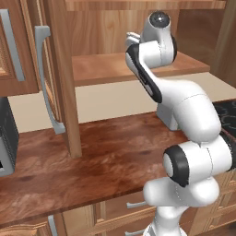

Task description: Move the cup from next to the sink to the open cabinet. Then, move the bowl with the shrimp to the fridge to clear the area for faucet cleaning.

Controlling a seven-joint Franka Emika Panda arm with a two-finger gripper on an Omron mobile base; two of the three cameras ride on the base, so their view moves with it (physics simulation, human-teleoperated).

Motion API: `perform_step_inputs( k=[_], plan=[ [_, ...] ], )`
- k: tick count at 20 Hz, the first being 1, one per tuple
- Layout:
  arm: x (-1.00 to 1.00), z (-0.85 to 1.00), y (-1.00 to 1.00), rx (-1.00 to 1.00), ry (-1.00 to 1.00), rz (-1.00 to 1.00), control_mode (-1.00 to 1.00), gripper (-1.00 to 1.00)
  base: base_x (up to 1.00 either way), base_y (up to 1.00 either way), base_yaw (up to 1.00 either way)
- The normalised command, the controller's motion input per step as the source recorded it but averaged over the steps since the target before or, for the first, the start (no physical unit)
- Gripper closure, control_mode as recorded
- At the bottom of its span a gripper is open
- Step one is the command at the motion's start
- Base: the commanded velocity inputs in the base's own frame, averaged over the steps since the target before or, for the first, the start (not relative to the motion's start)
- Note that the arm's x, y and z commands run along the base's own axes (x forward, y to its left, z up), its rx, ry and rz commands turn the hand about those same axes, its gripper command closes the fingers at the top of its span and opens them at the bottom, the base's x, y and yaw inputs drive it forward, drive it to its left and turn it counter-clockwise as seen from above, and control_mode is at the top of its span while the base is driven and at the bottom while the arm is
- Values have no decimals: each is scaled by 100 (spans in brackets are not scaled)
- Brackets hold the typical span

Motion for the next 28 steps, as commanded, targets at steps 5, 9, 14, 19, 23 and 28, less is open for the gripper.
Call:
perform_step_inputs(
  k=[5, 9, 14, 19, 23, 28],
  plan=[
    [31, -39, 2, -13, 11, 0, -100, 100, 0, 0, 0],
    [23, -7, 1, -3, 1, 0, -100, -100, 0, 0, 0],
    [-2, 12, 0, 0, -3, 0, -100, -100, 0, 0, 0],
    [0, 52, 0, 0, -21, -3, -100, -100, 0, 0, 0],
    [-55, 37, -1, 0, -36, 0, -100, -100, 0, 0, 0],
    [-100, -72, -38, 0, -31, 0, -100, -100, 0, 0, 0]
  ],
)
